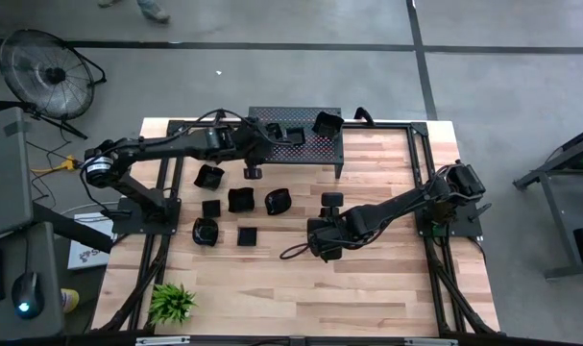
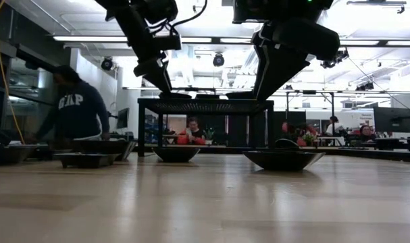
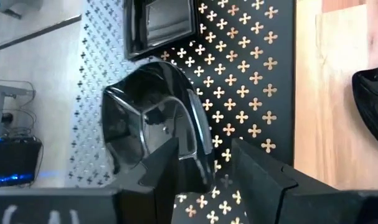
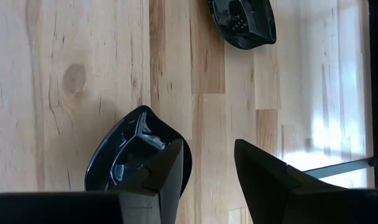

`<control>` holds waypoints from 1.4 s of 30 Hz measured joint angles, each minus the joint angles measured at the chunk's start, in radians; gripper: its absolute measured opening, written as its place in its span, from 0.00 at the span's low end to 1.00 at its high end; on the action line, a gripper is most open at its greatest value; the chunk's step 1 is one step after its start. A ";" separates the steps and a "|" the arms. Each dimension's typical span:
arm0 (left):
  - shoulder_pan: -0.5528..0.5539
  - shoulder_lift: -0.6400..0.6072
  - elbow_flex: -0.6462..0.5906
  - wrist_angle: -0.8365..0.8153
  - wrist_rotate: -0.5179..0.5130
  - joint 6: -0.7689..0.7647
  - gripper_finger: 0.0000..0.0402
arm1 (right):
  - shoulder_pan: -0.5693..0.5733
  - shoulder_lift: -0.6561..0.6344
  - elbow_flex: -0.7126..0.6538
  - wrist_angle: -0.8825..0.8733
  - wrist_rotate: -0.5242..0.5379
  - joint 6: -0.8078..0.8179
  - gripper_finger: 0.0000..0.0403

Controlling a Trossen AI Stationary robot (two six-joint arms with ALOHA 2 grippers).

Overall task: Pick & Place Mini shaped plates
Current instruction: Stack the black leaf-shaped plate on top of the black leaf-shaped plate on the shelf

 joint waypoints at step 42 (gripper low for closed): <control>-0.561 -0.001 0.098 -0.205 -0.314 -0.191 0.36 | 0.196 0.000 0.001 -0.243 0.125 0.183 0.35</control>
